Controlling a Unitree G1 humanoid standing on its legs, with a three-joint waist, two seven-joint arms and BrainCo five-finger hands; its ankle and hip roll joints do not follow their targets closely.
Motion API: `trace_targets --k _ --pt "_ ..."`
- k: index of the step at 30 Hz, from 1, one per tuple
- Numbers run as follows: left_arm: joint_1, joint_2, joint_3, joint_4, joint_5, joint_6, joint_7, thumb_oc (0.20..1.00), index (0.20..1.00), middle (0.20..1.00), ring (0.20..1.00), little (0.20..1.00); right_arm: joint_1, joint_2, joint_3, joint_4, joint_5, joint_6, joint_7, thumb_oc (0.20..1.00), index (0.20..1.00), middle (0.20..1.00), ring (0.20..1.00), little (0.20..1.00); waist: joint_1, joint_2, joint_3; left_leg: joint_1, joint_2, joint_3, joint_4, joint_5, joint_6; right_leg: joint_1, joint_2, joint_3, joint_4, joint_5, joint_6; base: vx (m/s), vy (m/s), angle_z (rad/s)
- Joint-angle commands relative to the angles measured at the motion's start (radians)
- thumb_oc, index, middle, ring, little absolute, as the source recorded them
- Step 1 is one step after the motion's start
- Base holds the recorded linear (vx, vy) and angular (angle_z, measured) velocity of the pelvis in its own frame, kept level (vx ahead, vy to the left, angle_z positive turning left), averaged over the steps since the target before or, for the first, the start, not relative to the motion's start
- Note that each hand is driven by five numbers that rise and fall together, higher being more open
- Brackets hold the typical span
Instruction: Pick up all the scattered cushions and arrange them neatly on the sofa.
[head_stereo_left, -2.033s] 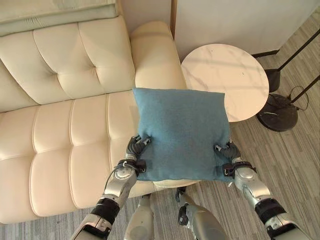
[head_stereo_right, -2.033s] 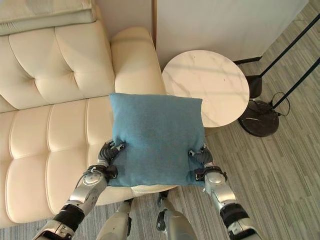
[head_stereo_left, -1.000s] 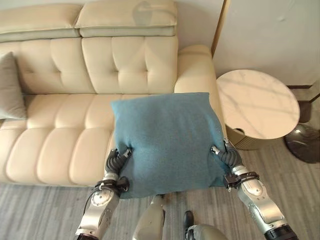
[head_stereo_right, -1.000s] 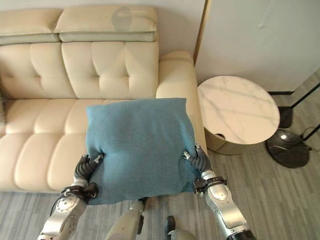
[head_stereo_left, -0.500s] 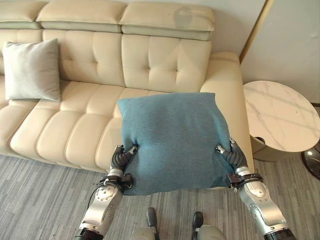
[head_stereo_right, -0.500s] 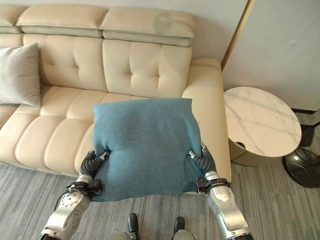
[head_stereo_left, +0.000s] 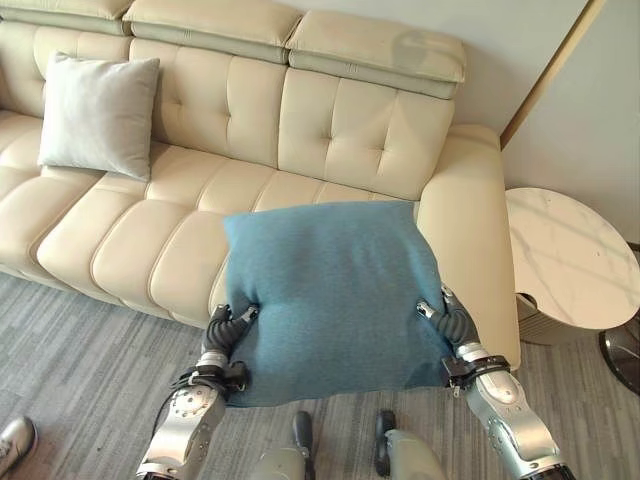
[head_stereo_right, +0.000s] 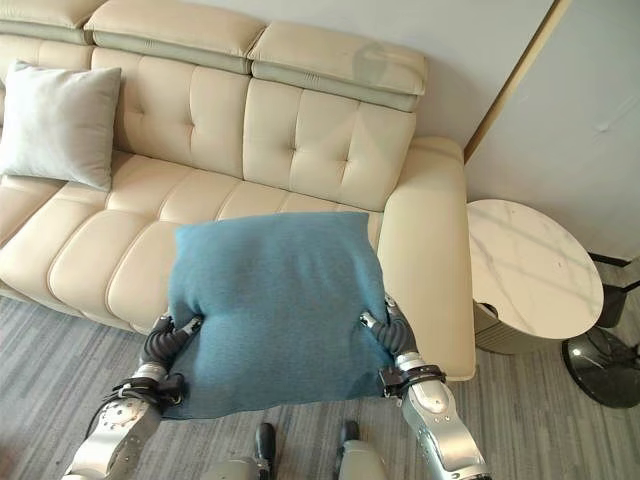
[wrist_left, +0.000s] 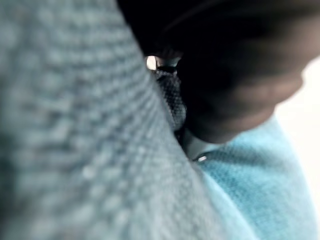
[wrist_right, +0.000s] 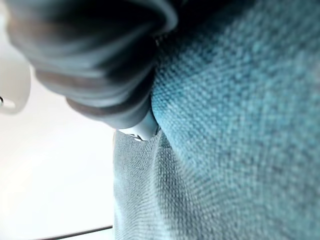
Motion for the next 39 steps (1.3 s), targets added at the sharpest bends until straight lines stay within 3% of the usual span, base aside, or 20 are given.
trace_targets --k 1,3,5,8,10,13,14,16,19,21,25,35,39 --pt "-0.061 -0.015 -0.029 -0.115 0.057 -0.072 -0.063 0.200 0.200 0.200 0.200 0.200 -0.065 0.018 -0.001 -0.115 0.046 -0.104 0.057 0.200 0.200 0.200 0.200 0.200 -0.034 0.021 -0.001 0.140 -0.061 -0.058 0.041 -0.190 -0.081 0.095 0.036 -0.068 -0.153 0.062 0.023 0.20 -0.024 0.25" --pt "-0.057 -0.018 -0.031 -0.114 0.062 -0.075 -0.070 0.200 0.200 0.200 0.200 0.200 -0.045 0.011 -0.006 -0.125 0.047 -0.106 0.066 0.200 0.200 0.200 0.200 0.200 -0.045 0.020 -0.002 0.171 -0.066 -0.074 0.039 -0.208 -0.090 0.087 0.032 -0.094 -0.174 0.070 0.026 0.24 -0.059 0.30" --pt "-0.049 -0.028 -0.042 -0.119 0.070 -0.073 -0.077 0.200 0.200 0.200 0.200 0.200 -0.023 0.008 -0.011 -0.129 0.055 -0.112 0.069 0.200 0.200 0.200 0.200 0.200 -0.053 0.019 -0.011 0.189 -0.069 -0.084 0.058 -0.218 -0.103 0.112 0.036 -0.069 -0.185 0.087 0.011 0.31 -0.109 0.25" --pt "-0.034 -0.039 -0.045 -0.125 0.071 -0.077 -0.087 0.200 0.200 0.200 0.200 0.200 -0.007 -0.018 -0.041 -0.124 0.049 -0.120 0.062 0.200 0.200 0.200 0.200 0.200 -0.072 0.043 -0.050 0.194 0.000 -0.049 0.164 -0.175 -0.170 0.179 0.052 -0.084 -0.215 0.097 -0.008 0.32 -0.160 0.38" --pt "-0.031 -0.043 -0.047 -0.126 0.069 -0.079 -0.091 0.200 0.200 0.200 0.200 0.200 -0.013 -0.030 -0.045 -0.119 0.051 -0.120 0.056 0.200 0.200 0.200 0.200 0.200 -0.077 0.040 -0.059 0.156 0.026 -0.017 0.258 -0.139 -0.186 0.218 0.056 -0.079 -0.248 0.085 -0.019 0.18 -0.096 0.18" --pt "-0.035 -0.052 -0.047 -0.119 0.063 -0.075 -0.088 0.200 0.200 0.200 0.200 0.200 -0.019 -0.045 -0.049 -0.107 0.047 -0.111 0.046 0.200 0.200 0.200 0.200 0.200 -0.070 0.029 -0.056 0.082 0.045 0.009 0.268 -0.145 -0.167 0.254 0.051 -0.049 -0.269 0.057 -0.025 0.12 -0.024 -0.25" --pt "-0.033 -0.053 -0.048 -0.122 0.067 -0.072 -0.091 0.200 0.200 0.200 0.200 0.200 -0.017 -0.049 -0.055 -0.109 0.042 -0.110 0.041 0.200 0.200 0.200 0.200 0.200 -0.066 0.024 -0.057 0.060 0.052 0.012 0.246 -0.168 -0.158 0.262 0.046 -0.036 -0.270 0.049 -0.022 0.15 0.022 -0.50" --pt "-0.035 -0.050 -0.047 -0.129 0.073 -0.069 -0.091 0.200 0.200 0.200 0.200 0.200 -0.017 -0.050 -0.063 -0.113 0.033 -0.110 0.034 0.200 0.200 0.200 0.200 0.200 -0.063 0.016 -0.052 0.016 0.060 -0.004 0.190 -0.166 -0.156 0.271 0.039 -0.014 -0.265 0.038 -0.022 0.13 0.050 -0.31" --pt "-0.047 -0.052 -0.047 -0.130 0.073 -0.074 -0.080 0.200 0.200 0.200 0.200 0.200 -0.025 -0.048 -0.062 -0.106 0.019 -0.112 0.021 0.200 0.200 0.200 0.200 0.200 -0.043 0.022 -0.032 -0.049 0.066 -0.065 0.098 -0.072 -0.176 0.290 0.048 0.024 -0.265 0.023 -0.027 0.10 0.077 -0.35" --pt "-0.053 -0.054 -0.043 -0.134 0.071 -0.081 -0.068 0.200 0.200 0.200 0.200 0.200 -0.036 -0.052 -0.063 -0.099 -0.006 -0.115 0.003 0.200 0.200 0.200 0.200 0.200 -0.032 0.029 -0.022 -0.083 0.065 -0.109 0.077 -0.041 -0.184 0.300 0.052 0.051 -0.261 0.014 -0.030 0.08 0.083 -0.48" --pt "-0.060 -0.046 -0.039 -0.133 0.069 -0.086 -0.057 0.200 0.200 0.200 0.200 0.200 -0.072 -0.053 -0.054 -0.061 -0.053 -0.101 -0.014 0.200 0.200 0.200 0.200 0.200 -0.031 0.065 -0.037 -0.032 0.056 -0.106 0.020 -0.042 -0.169 0.321 0.032 0.111 -0.256 0.006 -0.021 0.18 0.244 -0.59" --pt "-0.199 0.019 -0.011 -0.085 0.099 -0.116 0.012 0.200 0.200 0.200 0.200 0.200 -0.226 0.007 -0.035 -0.009 -0.065 -0.111 -0.066 0.200 0.200 0.200 0.200 0.200 -0.016 0.067 -0.003 -0.123 0.003 -0.041 0.077 -0.082 -0.120 0.199 -0.024 0.191 -0.228 0.047 0.017 -0.02 0.154 -0.21" --pt "-0.346 0.034 -0.030 -0.019 0.122 -0.153 0.113 0.200 0.200 0.200 0.200 0.200 -0.420 0.070 0.031 0.027 -0.101 -0.139 -0.150 0.200 0.200 0.200 0.200 0.200 -0.009 0.058 0.023 -0.190 -0.010 -0.024 0.102 -0.091 -0.108 0.113 -0.027 0.222 -0.221 0.081 0.026 -0.07 0.071 -0.16"
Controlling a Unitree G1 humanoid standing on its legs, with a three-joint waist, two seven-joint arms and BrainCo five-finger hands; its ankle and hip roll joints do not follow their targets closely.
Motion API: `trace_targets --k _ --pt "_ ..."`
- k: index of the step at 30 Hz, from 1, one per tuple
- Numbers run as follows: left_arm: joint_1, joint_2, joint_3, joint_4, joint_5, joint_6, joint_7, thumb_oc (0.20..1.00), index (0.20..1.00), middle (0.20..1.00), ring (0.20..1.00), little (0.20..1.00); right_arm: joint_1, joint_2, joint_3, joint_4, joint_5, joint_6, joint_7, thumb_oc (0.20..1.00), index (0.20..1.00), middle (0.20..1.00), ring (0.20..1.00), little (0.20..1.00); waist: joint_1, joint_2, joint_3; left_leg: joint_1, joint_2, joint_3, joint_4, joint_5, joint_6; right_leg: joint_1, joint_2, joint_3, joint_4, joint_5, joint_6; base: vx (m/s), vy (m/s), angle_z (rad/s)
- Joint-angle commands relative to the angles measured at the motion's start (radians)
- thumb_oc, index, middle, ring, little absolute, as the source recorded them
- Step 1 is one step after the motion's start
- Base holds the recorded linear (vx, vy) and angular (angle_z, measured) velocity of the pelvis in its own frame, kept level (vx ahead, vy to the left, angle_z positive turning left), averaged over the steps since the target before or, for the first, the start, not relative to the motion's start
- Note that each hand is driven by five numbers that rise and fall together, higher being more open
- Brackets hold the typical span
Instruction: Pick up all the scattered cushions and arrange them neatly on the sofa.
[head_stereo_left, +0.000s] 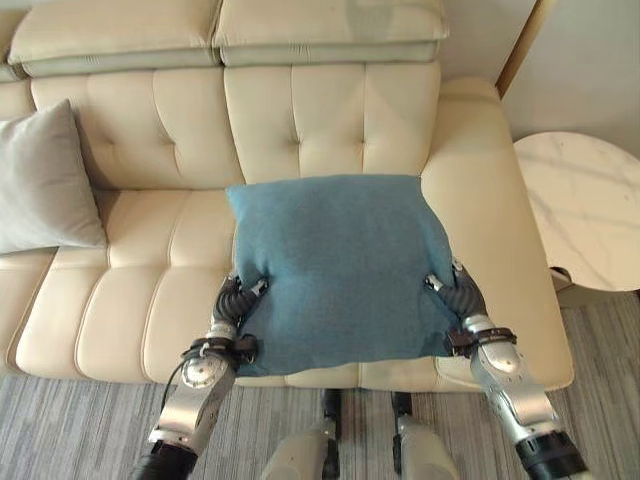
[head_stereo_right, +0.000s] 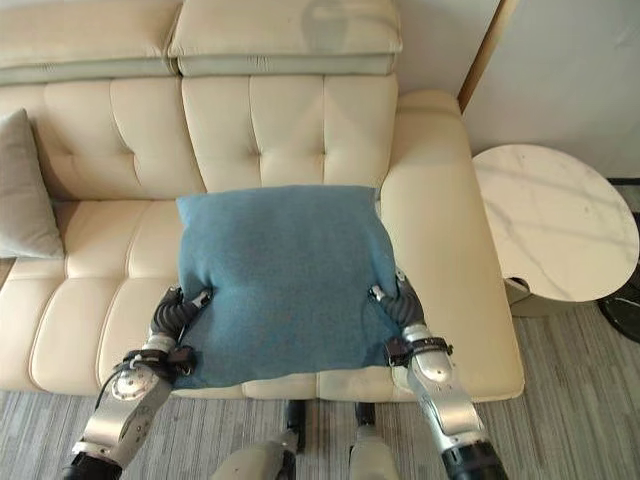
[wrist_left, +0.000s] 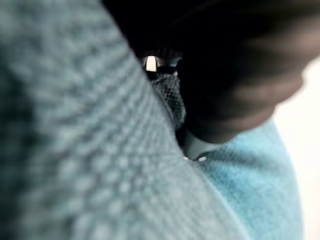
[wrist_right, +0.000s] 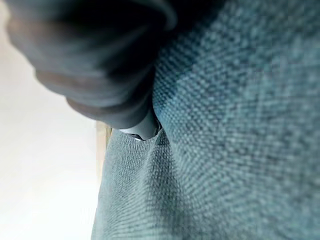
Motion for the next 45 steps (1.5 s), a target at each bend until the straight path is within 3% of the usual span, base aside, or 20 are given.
trace_targets --k 1,7,8,11,13,18,19,20,24,27,30,36,41,45 --pt "-0.195 0.011 -0.020 -0.015 0.060 -0.160 0.086 0.200 0.200 0.200 0.200 0.200 -0.242 0.070 0.076 -0.068 -0.053 -0.151 -0.073 0.200 0.200 0.200 0.200 0.200 0.009 -0.042 -0.022 -0.081 0.033 0.000 0.190 -0.189 -0.017 -0.025 -0.014 0.029 0.021 -0.050 0.030 -0.06 0.034 -0.14" --pt "-0.546 0.071 -0.098 0.193 0.037 -0.200 0.214 0.200 0.200 0.200 0.200 0.200 -0.642 0.091 0.139 0.116 -0.146 -0.161 -0.249 0.200 0.200 0.200 0.200 0.200 0.040 -0.035 0.025 -0.152 0.027 -0.014 0.219 -0.184 -0.019 -0.090 -0.015 0.026 0.024 -0.029 0.033 -0.04 0.006 -0.06" --pt "-0.797 0.122 -0.160 0.327 0.011 -0.205 0.256 0.200 0.200 0.200 0.200 0.200 -0.848 0.071 0.152 0.235 -0.201 -0.126 -0.342 0.200 0.200 0.200 0.200 0.200 0.057 -0.033 0.046 -0.198 0.030 -0.035 0.215 -0.162 -0.024 -0.126 -0.017 0.014 0.020 -0.022 0.037 -0.08 -0.027 0.02" --pt "-0.925 0.160 -0.185 0.376 0.018 -0.201 0.276 0.200 0.200 0.200 0.200 0.200 -0.963 0.043 0.141 0.294 -0.227 -0.101 -0.394 0.200 0.200 0.200 0.200 0.200 0.069 -0.032 0.059 -0.224 0.031 -0.052 0.204 -0.146 -0.028 -0.152 -0.015 -0.003 0.017 -0.017 0.042 -0.06 -0.038 0.21" --pt "-1.142 0.185 -0.251 0.523 0.036 -0.184 0.307 0.200 0.200 0.200 0.200 0.200 -1.124 0.001 0.162 0.391 -0.249 -0.082 -0.458 0.200 0.200 0.200 0.200 0.200 0.077 -0.038 0.069 -0.267 0.034 -0.081 0.176 -0.116 -0.034 -0.193 -0.016 -0.024 0.009 -0.009 0.046 -0.06 -0.055 0.25" --pt "-1.367 0.186 -0.316 0.711 0.023 -0.144 0.314 0.222 0.222 0.222 0.222 0.222 -1.270 -0.049 0.193 0.509 -0.230 -0.058 -0.515 0.200 0.200 0.200 0.200 0.200 0.079 -0.041 0.090 -0.316 0.033 -0.108 0.134 -0.077 -0.045 -0.245 -0.013 -0.047 0.004 -0.006 0.049 -0.04 -0.029 0.20" --pt "-1.374 0.186 -0.318 0.716 0.022 -0.145 0.313 0.721 0.721 0.721 0.721 0.721 -1.276 -0.051 0.193 0.512 -0.229 -0.060 -0.515 0.200 0.200 0.200 0.200 0.200 0.078 -0.042 0.092 -0.322 0.032 -0.108 0.132 -0.068 -0.045 -0.251 -0.014 -0.048 0.004 0.000 0.049 -0.03 -0.049 0.14" --pt "-1.481 0.187 -0.370 0.825 0.021 -0.110 0.293 1.000 1.000 1.000 1.000 1.000 -1.329 -0.077 0.208 0.585 -0.173 -0.067 -0.527 1.000 1.000 1.000 1.000 1.000 0.077 -0.039 0.105 -0.347 0.034 -0.119 0.122 -0.056 -0.050 -0.278 -0.011 -0.055 0.006 0.002 0.051 -0.05 -0.045 0.13" --pt "-1.553 0.244 -0.429 0.862 0.048 -0.070 0.240 1.000 1.000 1.000 1.000 1.000 -1.296 -0.117 0.187 0.585 -0.105 -0.053 -0.496 1.000 1.000 1.000 1.000 1.000 0.082 -0.023 0.115 -0.383 0.031 -0.140 0.067 -0.013 -0.062 -0.319 -0.003 -0.060 -0.005 0.006 0.053 -0.02 -0.033 0.19" --pt "-1.558 0.263 -0.453 0.930 0.036 -0.065 0.195 1.000 1.000 1.000 1.000 1.000 -1.251 -0.116 0.190 0.598 -0.074 -0.059 -0.454 1.000 1.000 1.000 1.000 1.000 0.072 -0.014 0.102 -0.392 0.030 -0.145 -0.014 0.041 -0.075 -0.345 0.002 -0.067 -0.030 0.024 0.060 0.00 -0.009 0.06" --pt "-1.499 0.278 -0.428 0.935 0.021 -0.063 0.176 1.000 1.000 1.000 1.000 1.000 -1.203 -0.110 0.205 0.598 -0.074 -0.050 -0.415 1.000 1.000 1.000 1.000 1.000 0.065 -0.012 0.098 -0.400 0.027 -0.148 -0.048 0.061 -0.081 -0.368 0.008 -0.071 -0.045 0.035 0.063 0.02 0.021 0.03" --pt "-1.301 0.300 -0.338 0.905 0.032 -0.051 0.178 1.000 1.000 1.000 1.000 1.000 -1.073 -0.094 0.220 0.553 -0.100 -0.038 -0.352 1.000 1.000 1.000 1.000 1.000 0.051 -0.016 0.096 -0.403 0.028 -0.130 -0.052 0.059 -0.085 -0.381 0.010 -0.069 -0.049 0.037 0.060 0.00 0.019 -0.02" --pt "-1.095 0.343 -0.230 0.683 0.014 -0.115 0.183 1.000 1.000 1.000 1.000 1.000 -0.965 -0.217 0.187 0.457 -0.089 -0.055 -0.301 1.000 1.000 1.000 1.000 1.000 0.050 -0.027 0.103 -0.355 0.030 -0.122 -0.052 0.053 -0.091 -0.340 0.013 -0.070 -0.044 0.027 0.055 -0.02 0.008 -0.03" --pt "-0.699 0.360 -0.026 0.363 -0.043 -0.167 0.121 1.000 1.000 1.000 1.000 1.000 -0.635 -0.351 0.072 0.206 -0.101 -0.063 -0.167 1.000 1.000 1.000 1.000 1.000 0.053 -0.046 0.092 -0.256 0.026 -0.114 -0.044 0.025 -0.085 -0.242 0.009 -0.079 -0.031 0.004 0.049 0.00 0.000 0.00"
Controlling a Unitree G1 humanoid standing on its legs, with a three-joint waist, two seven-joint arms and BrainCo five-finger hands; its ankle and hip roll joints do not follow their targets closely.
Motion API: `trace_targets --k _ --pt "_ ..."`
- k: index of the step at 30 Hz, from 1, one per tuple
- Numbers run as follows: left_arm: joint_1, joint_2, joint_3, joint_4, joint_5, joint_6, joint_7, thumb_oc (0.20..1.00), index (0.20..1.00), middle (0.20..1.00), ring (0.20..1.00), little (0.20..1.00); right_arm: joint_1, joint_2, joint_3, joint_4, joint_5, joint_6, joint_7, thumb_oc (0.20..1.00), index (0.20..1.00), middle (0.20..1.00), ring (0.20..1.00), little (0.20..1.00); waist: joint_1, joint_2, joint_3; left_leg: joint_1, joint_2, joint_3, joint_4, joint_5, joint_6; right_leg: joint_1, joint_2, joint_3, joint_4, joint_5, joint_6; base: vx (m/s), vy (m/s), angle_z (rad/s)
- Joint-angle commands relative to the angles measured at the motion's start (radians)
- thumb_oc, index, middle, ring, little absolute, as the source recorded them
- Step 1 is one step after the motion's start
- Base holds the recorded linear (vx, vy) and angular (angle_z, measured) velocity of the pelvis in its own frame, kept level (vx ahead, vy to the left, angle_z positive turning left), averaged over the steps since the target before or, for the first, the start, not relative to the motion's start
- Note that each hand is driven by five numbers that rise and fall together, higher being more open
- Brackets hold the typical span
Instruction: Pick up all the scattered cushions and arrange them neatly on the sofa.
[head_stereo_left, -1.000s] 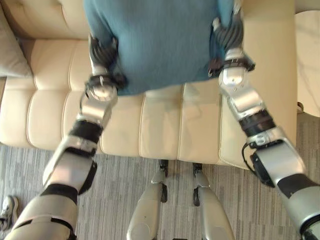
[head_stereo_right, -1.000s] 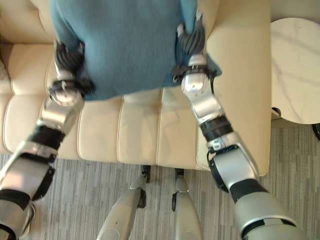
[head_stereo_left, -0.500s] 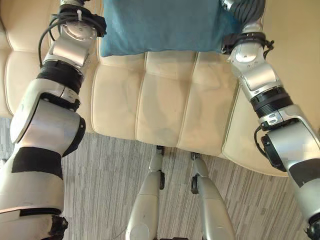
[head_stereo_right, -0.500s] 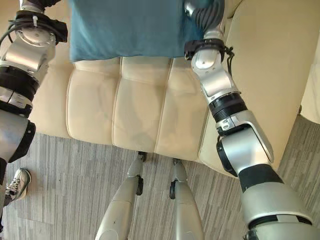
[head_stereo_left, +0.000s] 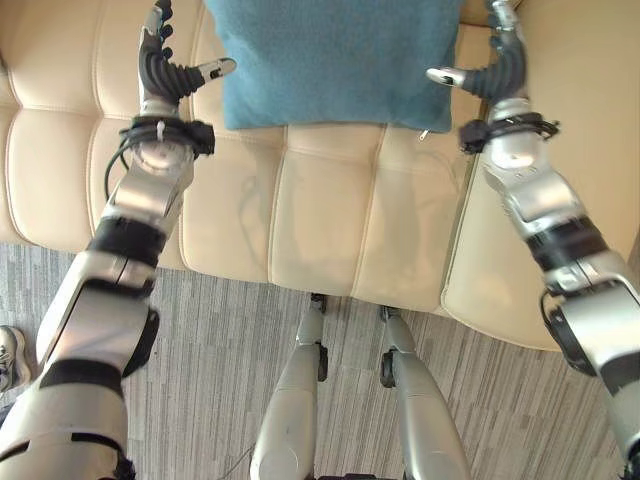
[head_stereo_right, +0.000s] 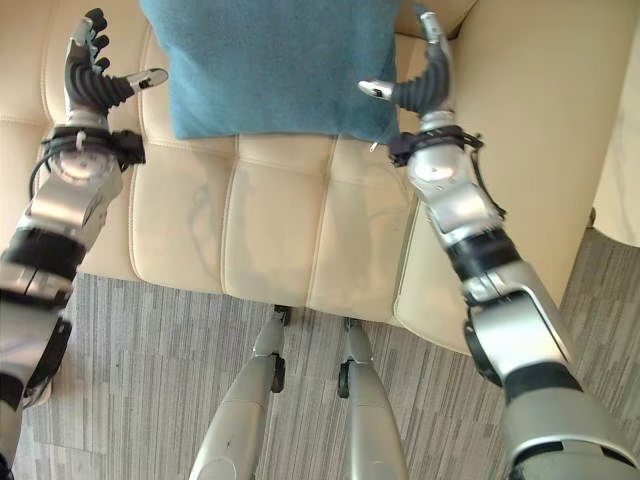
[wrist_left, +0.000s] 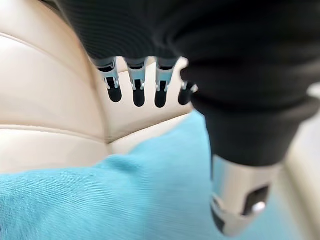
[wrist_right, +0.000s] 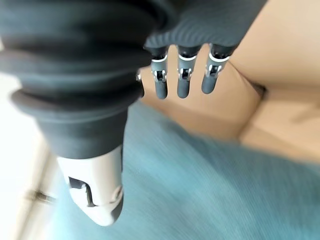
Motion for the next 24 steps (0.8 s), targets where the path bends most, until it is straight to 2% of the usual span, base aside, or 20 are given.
trace_targets --k 1,4,5,7,8,9,12,14,17,19,20,21,24 --pt "0.042 0.028 0.048 0.058 -0.052 -0.089 -0.026 1.000 1.000 1.000 1.000 1.000 0.074 0.007 -0.036 -0.019 -0.039 -0.062 0.079 1.000 1.000 1.000 1.000 1.000 0.004 -0.034 -0.073 0.035 -0.036 0.022 -0.023 -0.088 -0.045 -0.022 -0.056 0.014 0.042 -0.090 0.087 0.00 0.000 0.00" --pt "0.372 -0.026 0.194 -0.070 -0.052 -0.081 -0.096 1.000 1.000 1.000 1.000 1.000 0.380 0.004 -0.166 -0.155 -0.061 -0.076 0.167 1.000 1.000 1.000 1.000 1.000 0.004 -0.049 -0.079 0.115 -0.047 0.025 0.027 -0.142 -0.024 0.064 -0.069 0.008 0.073 -0.117 0.083 0.01 0.019 -0.05" --pt "0.376 -0.026 0.195 -0.074 -0.051 -0.079 -0.095 1.000 1.000 1.000 1.000 1.000 0.384 0.004 -0.167 -0.159 -0.062 -0.074 0.168 1.000 1.000 1.000 1.000 1.000 0.003 -0.049 -0.081 0.113 -0.048 0.025 0.027 -0.139 -0.023 0.063 -0.070 0.008 0.071 -0.113 0.083 0.01 0.023 -0.13" --pt "0.548 -0.063 0.253 -0.132 -0.009 -0.066 -0.138 1.000 1.000 1.000 1.000 1.000 0.554 0.034 -0.234 -0.204 -0.079 -0.079 0.220 1.000 1.000 1.000 1.000 1.000 -0.001 -0.057 -0.096 0.159 -0.051 0.029 0.046 -0.165 -0.014 0.113 -0.079 0.002 0.081 -0.124 0.085 0.03 0.018 -0.07" --pt "0.552 -0.063 0.254 -0.135 -0.008 -0.065 -0.138 1.000 1.000 1.000 1.000 1.000 0.558 0.035 -0.235 -0.207 -0.079 -0.078 0.221 1.000 1.000 1.000 1.000 1.000 -0.002 -0.058 -0.100 0.156 -0.052 0.029 0.045 -0.161 -0.014 0.110 -0.080 0.002 0.078 -0.119 0.085 0.05 0.039 -0.04" --pt "0.691 -0.126 0.293 -0.131 0.022 -0.044 -0.172 1.000 1.000 1.000 1.000 1.000 0.722 0.105 -0.299 -0.197 -0.064 -0.084 0.259 1.000 1.000 1.000 1.000 1.000 -0.013 -0.061 -0.122 0.199 -0.054 0.032 0.059 -0.184 -0.005 0.161 -0.088 -0.003 0.084 -0.132 0.087 0.02 0.053 -0.11" --pt "0.862 -0.209 0.343 -0.091 0.056 0.008 -0.216 1.000 1.000 1.000 1.000 1.000 0.897 0.192 -0.356 -0.127 -0.081 -0.060 0.298 1.000 1.000 1.000 1.000 1.000 -0.034 -0.064 -0.168 0.254 -0.056 0.043 0.075 -0.207 0.009 0.222 -0.097 -0.011 0.083 -0.134 0.092 0.04 0.075 -0.10" --pt "0.970 -0.268 0.358 0.000 0.135 0.056 -0.252 1.000 1.000 1.000 1.000 1.000 1.005 0.260 -0.379 0.007 -0.103 -0.032 0.323 1.000 1.000 1.000 1.000 1.000 -0.057 -0.067 -0.206 0.310 -0.052 0.066 0.097 -0.239 0.017 0.266 -0.097 -0.004 0.078 -0.131 0.098 0.00 0.125 -0.11" --pt "1.050 -0.325 0.362 0.072 0.169 0.074 -0.273 1.000 1.000 1.000 1.000 1.000 1.039 0.282 -0.363 0.148 -0.145 -0.010 0.328 1.000 1.000 1.000 1.000 1.000 -0.067 -0.073 -0.238 0.368 -0.048 0.104 0.096 -0.262 0.026 0.286 -0.092 0.025 0.056 -0.104 0.113 -0.03 0.116 -0.43" --pt "1.066 -0.330 0.346 0.122 0.191 0.073 -0.274 1.000 1.000 1.000 1.000 1.000 1.034 0.284 -0.334 0.229 -0.171 -0.005 0.328 1.000 1.000 1.000 1.000 1.000 -0.069 -0.078 -0.244 0.395 -0.044 0.133 0.084 -0.260 0.030 0.271 -0.087 0.049 0.060 -0.058 0.136 -0.18 0.044 -0.88" --pt "1.055 -0.320 0.325 0.152 0.200 0.067 -0.266 1.000 1.000 1.000 1.000 1.000 1.015 0.286 -0.305 0.273 -0.184 0.000 0.324 1.000 1.000 1.000 1.000 1.000 -0.065 -0.073 -0.228 0.405 -0.025 0.147 0.076 -0.244 0.033 0.257 -0.081 0.025 0.117 -0.066 0.134 -0.20 -0.013 -1.10" --pt "1.054 -0.320 0.325 0.153 0.200 0.066 -0.266 1.000 1.000 1.000 1.000 1.000 1.014 0.286 -0.305 0.274 -0.184 -0.001 0.323 1.000 1.000 1.000 1.000 1.000 -0.065 -0.073 -0.226 0.407 -0.025 0.147 0.075 -0.244 0.033 0.258 -0.081 0.026 0.119 -0.068 0.133 -0.25 -0.019 -0.59" --pt "1.027 -0.302 0.302 0.163 0.204 0.061 -0.256 1.000 1.000 1.000 1.000 1.000 1.010 0.293 -0.290 0.302 -0.160 -0.010 0.319 1.000 1.000 1.000 1.000 1.000 -0.052 -0.045 -0.220 0.408 0.010 0.150 0.058 -0.203 0.031 0.292 -0.065 -0.027 0.288 -0.185 0.096 -0.21 -0.030 -0.45"
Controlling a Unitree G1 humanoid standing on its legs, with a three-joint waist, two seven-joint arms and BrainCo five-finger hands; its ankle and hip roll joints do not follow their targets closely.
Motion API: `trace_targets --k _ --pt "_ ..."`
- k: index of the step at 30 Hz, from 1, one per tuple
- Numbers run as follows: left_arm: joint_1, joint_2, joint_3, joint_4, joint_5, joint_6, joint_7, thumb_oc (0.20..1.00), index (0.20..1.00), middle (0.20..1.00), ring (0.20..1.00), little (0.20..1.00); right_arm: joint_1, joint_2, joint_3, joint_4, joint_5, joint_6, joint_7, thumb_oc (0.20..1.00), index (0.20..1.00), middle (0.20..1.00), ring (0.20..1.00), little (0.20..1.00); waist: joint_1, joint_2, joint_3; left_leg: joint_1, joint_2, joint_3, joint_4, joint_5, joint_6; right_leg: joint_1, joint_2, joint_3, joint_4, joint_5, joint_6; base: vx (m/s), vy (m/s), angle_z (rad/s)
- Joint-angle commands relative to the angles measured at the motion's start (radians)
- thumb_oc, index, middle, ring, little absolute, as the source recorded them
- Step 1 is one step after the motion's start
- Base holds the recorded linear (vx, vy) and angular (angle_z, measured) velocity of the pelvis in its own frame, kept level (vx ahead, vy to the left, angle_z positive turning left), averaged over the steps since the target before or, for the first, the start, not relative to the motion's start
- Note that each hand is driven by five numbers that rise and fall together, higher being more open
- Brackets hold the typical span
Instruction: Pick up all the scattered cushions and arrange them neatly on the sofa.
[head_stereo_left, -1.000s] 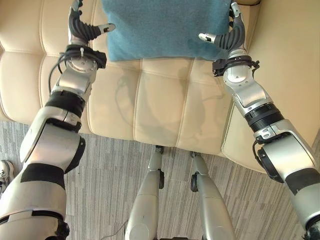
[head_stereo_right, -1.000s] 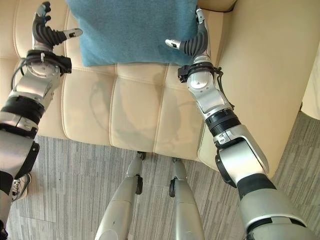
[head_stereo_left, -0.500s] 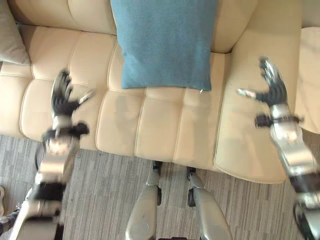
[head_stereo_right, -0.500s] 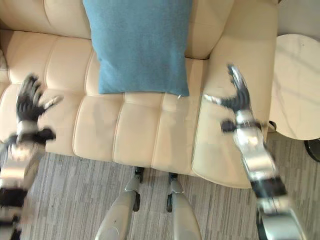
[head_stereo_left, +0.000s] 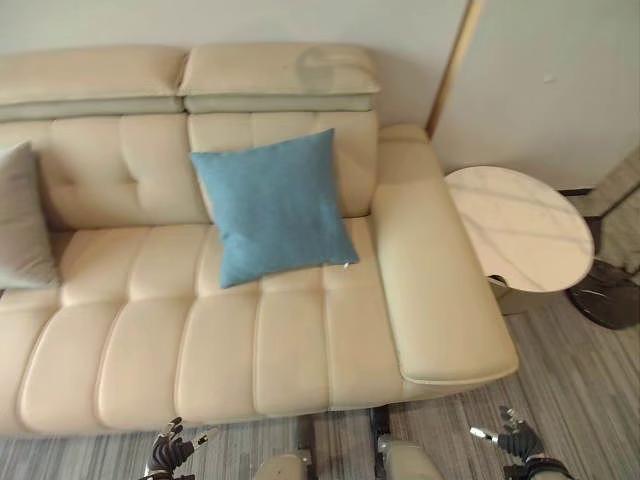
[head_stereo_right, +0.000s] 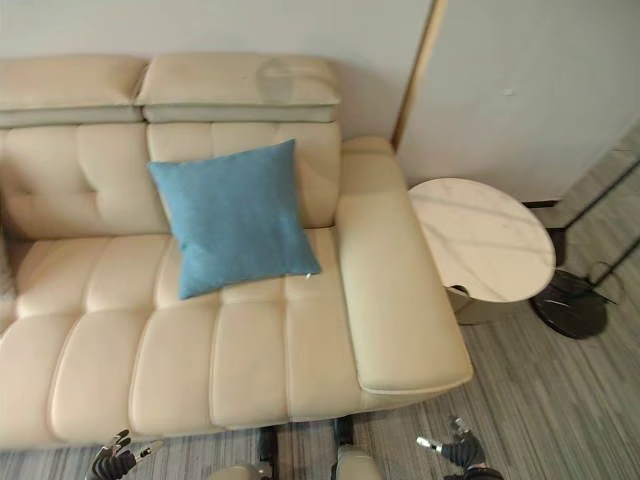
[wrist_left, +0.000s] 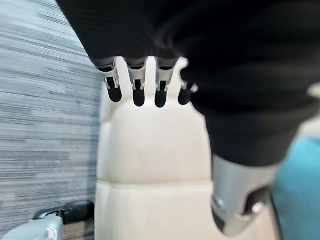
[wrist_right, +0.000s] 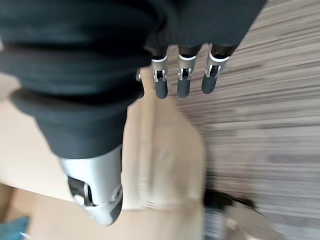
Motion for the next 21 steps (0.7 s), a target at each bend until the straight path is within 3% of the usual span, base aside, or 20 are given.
trace_targets --k 1,2,5,6,7,9,10,11,14,15,17,21 --pt "-0.057 0.077 0.019 -0.051 0.043 -0.048 0.018 1.000 1.000 1.000 1.000 1.000 -0.095 -0.034 -0.017 -0.066 0.007 -0.036 -0.011 1.000 1.000 1.000 1.000 1.000 0.020 0.007 0.035 0.010 0.003 -0.071 0.028 -0.083 -0.063 0.018 -0.002 -0.034 0.181 -0.073 0.015 -0.23 -0.163 -0.02" --pt "-0.060 0.086 0.005 -0.048 0.053 -0.051 0.021 1.000 1.000 1.000 1.000 1.000 -0.076 -0.033 -0.009 -0.076 0.012 -0.042 -0.005 1.000 1.000 1.000 1.000 1.000 0.032 0.012 0.007 0.009 0.013 -0.074 0.013 -0.066 -0.067 0.092 0.013 0.003 0.297 -0.127 0.001 -0.20 -0.211 0.01" --pt "-0.060 0.087 0.000 -0.046 0.056 -0.047 0.025 1.000 1.000 1.000 1.000 1.000 -0.070 -0.038 -0.011 -0.079 0.012 -0.046 -0.011 1.000 1.000 1.000 1.000 1.000 0.039 0.004 -0.004 -0.006 0.010 -0.074 0.017 -0.060 -0.070 0.139 0.027 0.017 0.260 -0.142 -0.007 -0.13 -0.155 0.08" --pt "-0.071 0.076 -0.002 -0.054 0.044 -0.054 0.033 1.000 1.000 1.000 1.000 1.000 -0.073 -0.043 -0.002 -0.089 0.029 -0.042 -0.008 1.000 1.000 1.000 1.000 1.000 0.049 -0.010 -0.007 -0.050 0.011 -0.082 0.033 -0.029 -0.090 0.190 0.071 0.041 0.149 -0.206 -0.038 -0.19 -0.259 0.19" --pt "-0.080 0.076 -0.009 -0.038 0.046 -0.059 0.043 1.000 1.000 1.000 1.000 1.000 -0.078 -0.046 0.005 -0.087 0.036 -0.041 -0.011 1.000 1.000 1.000 1.000 1.000 0.049 -0.014 -0.012 -0.074 0.012 -0.074 0.034 -0.012 -0.099 0.207 0.085 0.054 0.087 -0.216 -0.054 -0.19 -0.260 -0.01" --pt "-0.084 0.069 -0.012 -0.042 0.047 -0.059 0.042 1.000 1.000 1.000 1.000 1.000 -0.083 -0.051 0.006 -0.095 0.041 -0.045 -0.015 1.000 1.000 1.000 1.000 1.000 0.049 -0.015 -0.011 -0.107 0.015 -0.080 0.053 0.001 -0.112 0.211 0.101 0.067 0.052 -0.217 -0.068 -0.17 -0.153 0.38" --pt "-0.091 0.060 -0.015 -0.051 0.042 -0.059 0.045 1.000 1.000 1.000 1.000 1.000 -0.101 -0.076 0.016 -0.100 0.037 -0.036 -0.016 1.000 1.000 1.000 1.000 1.000 0.055 -0.008 0.009 -0.145 0.023 -0.090 0.086 0.023 -0.139 0.203 0.111 0.063 0.027 -0.209 -0.085 -0.41 -0.209 0.69" --pt "-0.098 0.051 -0.027 -0.054 0.044 -0.058 0.039 1.000 1.000 1.000 1.000 1.000 -0.115 -0.099 0.019 -0.113 0.038 -0.035 -0.018 1.000 1.000 1.000 1.000 1.000 0.056 -0.011 0.028 -0.148 0.005 -0.126 0.113 -0.010 -0.140 0.176 0.104 0.053 0.025 -0.190 -0.089 -0.35 -0.141 0.30" --pt "-0.099 0.049 -0.032 -0.055 0.053 -0.056 0.033 1.000 1.000 1.000 1.000 1.000 -0.117 -0.106 0.014 -0.122 0.037 -0.036 -0.017 1.000 1.000 1.000 1.000 1.000 0.044 -0.018 0.031 -0.135 -0.006 -0.132 0.144 -0.050 -0.134 0.166 0.090 0.039 0.024 -0.179 -0.085 -0.18 -0.043 0.06" --pt "-0.096 0.046 -0.031 -0.051 0.055 -0.055 0.026 1.000 1.000 1.000 1.000 1.000 -0.109 -0.108 0.006 -0.128 0.036 -0.037 -0.011 1.000 1.000 1.000 1.000 1.000 0.027 -0.028 0.016 -0.097 0.000 -0.118 0.157 -0.096 -0.127 0.146 0.071 0.024 0.014 -0.159 -0.077 -0.12 -0.009 0.36" --pt "-0.087 0.041 -0.028 -0.048 0.060 -0.050 0.026 1.000 1.000 1.000 1.000 1.000 -0.102 -0.104 0.010 -0.117 0.028 -0.037 -0.008 1.000 1.000 1.000 1.000 1.000 0.016 -0.017 -0.007 -0.032 0.008 -0.147 0.104 -0.101 -0.122 0.140 0.084 0.017 -0.007 -0.151 -0.075 -0.06 -0.012 0.38" --pt "-0.085 0.047 -0.027 -0.036 0.074 -0.051 0.026 1.000 1.000 1.000 1.000 1.000 -0.093 -0.097 0.002 -0.113 0.036 -0.041 -0.006 1.000 1.000 1.000 1.000 1.000 0.005 -0.013 -0.033 0.019 0.004 -0.141 0.015 -0.083 -0.120 0.158 0.092 0.000 -0.033 -0.143 -0.071 0.04 0.001 0.09"
